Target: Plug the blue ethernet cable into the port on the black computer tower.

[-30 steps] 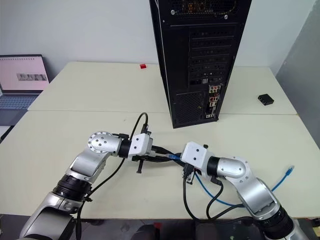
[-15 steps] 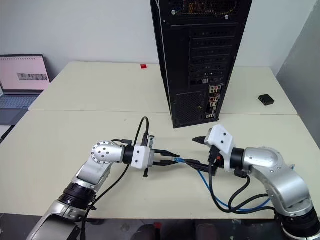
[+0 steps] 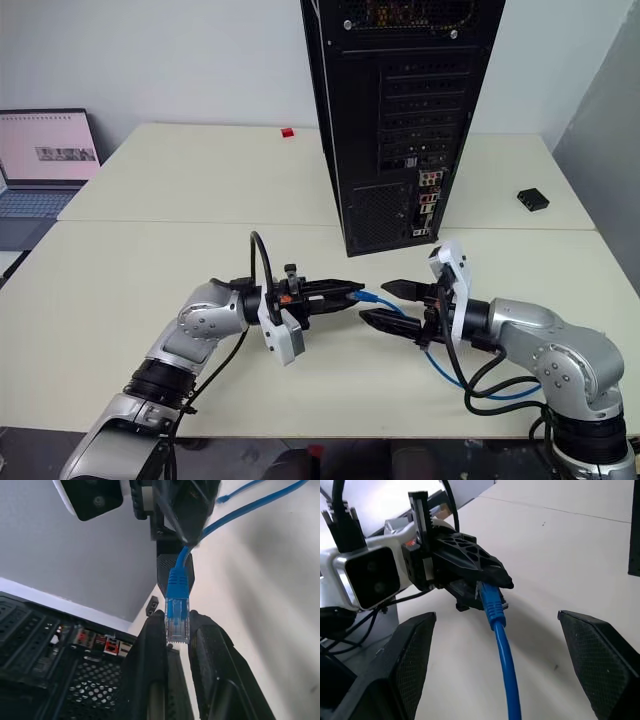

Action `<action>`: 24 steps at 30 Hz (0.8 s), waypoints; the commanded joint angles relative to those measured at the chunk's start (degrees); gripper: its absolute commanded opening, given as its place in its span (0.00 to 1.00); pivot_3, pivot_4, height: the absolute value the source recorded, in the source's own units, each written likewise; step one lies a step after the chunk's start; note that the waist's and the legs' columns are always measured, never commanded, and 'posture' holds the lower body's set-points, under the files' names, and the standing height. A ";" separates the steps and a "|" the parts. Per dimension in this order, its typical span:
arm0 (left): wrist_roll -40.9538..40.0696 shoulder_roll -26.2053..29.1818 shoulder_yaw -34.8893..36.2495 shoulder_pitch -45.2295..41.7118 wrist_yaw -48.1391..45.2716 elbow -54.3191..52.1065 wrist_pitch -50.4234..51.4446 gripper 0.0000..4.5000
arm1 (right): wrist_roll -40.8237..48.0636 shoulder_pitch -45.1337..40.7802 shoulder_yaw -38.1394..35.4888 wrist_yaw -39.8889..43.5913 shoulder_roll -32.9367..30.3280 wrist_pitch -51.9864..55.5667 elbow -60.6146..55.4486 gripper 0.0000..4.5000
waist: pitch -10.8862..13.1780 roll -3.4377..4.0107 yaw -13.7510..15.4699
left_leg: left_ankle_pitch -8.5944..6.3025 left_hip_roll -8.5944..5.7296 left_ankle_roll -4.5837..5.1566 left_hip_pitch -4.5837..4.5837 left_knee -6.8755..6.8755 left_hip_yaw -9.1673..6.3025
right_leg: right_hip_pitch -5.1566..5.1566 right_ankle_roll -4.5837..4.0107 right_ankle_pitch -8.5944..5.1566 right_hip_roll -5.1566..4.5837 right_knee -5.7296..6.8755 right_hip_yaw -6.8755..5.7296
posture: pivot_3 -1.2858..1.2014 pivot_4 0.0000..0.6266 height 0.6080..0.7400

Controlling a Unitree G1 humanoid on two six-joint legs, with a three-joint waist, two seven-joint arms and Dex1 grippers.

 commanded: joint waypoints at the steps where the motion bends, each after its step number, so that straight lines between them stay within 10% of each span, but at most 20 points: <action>1: 1.39 0.57 0.54 -1.01 3.82 -0.56 -1.90 0.07 | 3.70 -1.40 -1.42 -1.63 1.05 0.07 0.28 0.92 | 0.00 0.00 0.01 | 0.00 0.00 0.00 0.00 0.00 0.00 | 0.00 0.00 0.00 0.00 0.00 0.00 | 0.52 0.24 1.00; 8: 2.74 1.08 -0.40 -0.77 6.79 -1.58 -1.65 0.07 | 4.14 -1.27 0.87 -4.37 2.52 -0.99 0.05 0.81 | 0.00 0.00 0.02 | 0.00 0.00 0.00 0.00 0.00 0.00 | 0.00 0.01 0.00 0.00 0.00 0.00 | 0.52 0.24 1.00; 24: 3.46 2.21 -1.76 -0.12 9.36 -3.15 -1.19 0.07 | 4.83 -2.13 1.73 -4.87 2.03 -1.74 1.08 0.03 | 0.00 0.00 0.00 | 0.00 0.01 0.00 0.00 0.00 -0.01 | 0.00 0.01 0.00 0.00 0.01 -0.02 | 0.52 0.24 1.00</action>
